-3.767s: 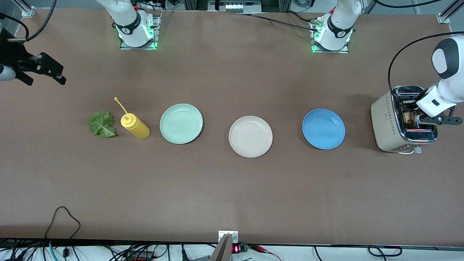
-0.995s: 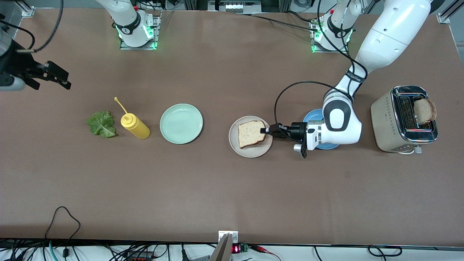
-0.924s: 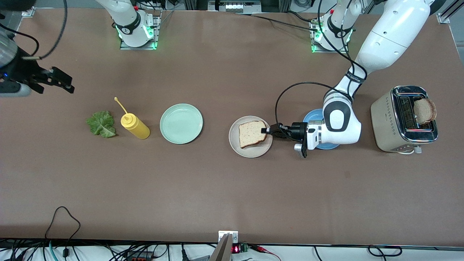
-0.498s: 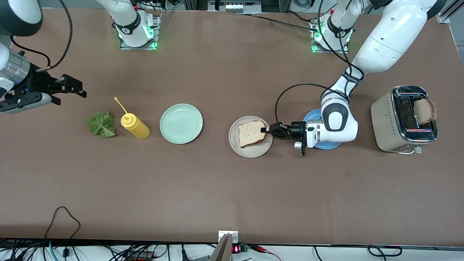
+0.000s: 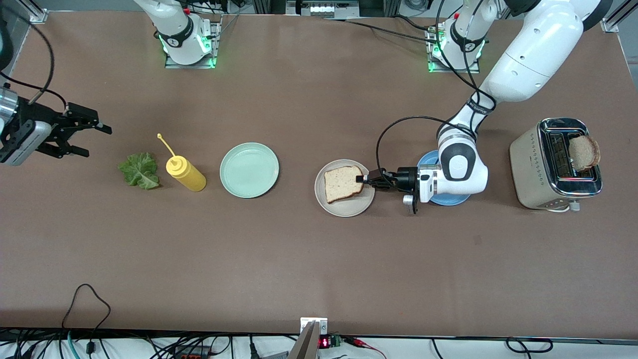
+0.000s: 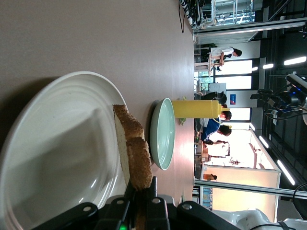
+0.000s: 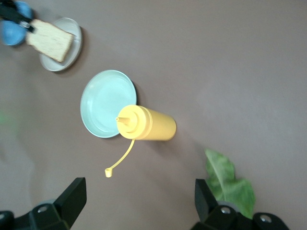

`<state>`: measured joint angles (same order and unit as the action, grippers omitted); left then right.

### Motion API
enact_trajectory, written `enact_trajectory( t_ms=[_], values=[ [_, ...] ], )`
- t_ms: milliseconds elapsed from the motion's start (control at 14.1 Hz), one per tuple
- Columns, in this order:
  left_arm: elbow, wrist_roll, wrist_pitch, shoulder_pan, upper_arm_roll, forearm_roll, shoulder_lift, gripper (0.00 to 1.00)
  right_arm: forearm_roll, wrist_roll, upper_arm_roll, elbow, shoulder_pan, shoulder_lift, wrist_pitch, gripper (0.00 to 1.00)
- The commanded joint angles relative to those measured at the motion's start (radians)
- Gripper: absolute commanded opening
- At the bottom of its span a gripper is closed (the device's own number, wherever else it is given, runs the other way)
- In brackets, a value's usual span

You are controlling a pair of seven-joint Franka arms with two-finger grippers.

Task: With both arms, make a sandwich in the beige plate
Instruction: 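Place the bread on the beige plate while the right gripper reaches out, then grasp the yellow bottle with the right gripper while the left gripper withdraws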

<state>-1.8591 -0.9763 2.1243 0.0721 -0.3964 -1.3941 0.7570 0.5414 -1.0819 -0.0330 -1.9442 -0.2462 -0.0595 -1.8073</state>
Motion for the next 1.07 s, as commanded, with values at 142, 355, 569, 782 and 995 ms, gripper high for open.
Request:
enact_trajectory(
  t_ms=[142,355,569,782,995],
  values=[
    [0.009,-0.064,-0.004,0.003,-0.006,-0.033,0.030,0.29,0.293,-0.548,0.012,-0.055,-0.139,-0.135,0.049,1.00],
    [0.015,-0.087,-0.004,0.002,-0.004,-0.068,0.036,1.00,0.435,-0.845,0.013,-0.053,-0.180,-0.255,0.117,1.00],
    [0.021,-0.085,-0.001,0.006,0.004,-0.057,0.022,1.00,0.538,-1.091,0.013,-0.053,-0.180,-0.360,0.141,1.00],
    [0.049,-0.043,0.003,0.015,0.007,0.068,0.002,1.00,0.615,-1.246,0.018,-0.047,-0.174,-0.460,0.173,1.00],
    [0.052,0.114,0.003,0.021,0.013,0.260,-0.069,1.00,0.676,-1.395,0.024,-0.045,-0.163,-0.537,0.187,1.00]
  ],
)
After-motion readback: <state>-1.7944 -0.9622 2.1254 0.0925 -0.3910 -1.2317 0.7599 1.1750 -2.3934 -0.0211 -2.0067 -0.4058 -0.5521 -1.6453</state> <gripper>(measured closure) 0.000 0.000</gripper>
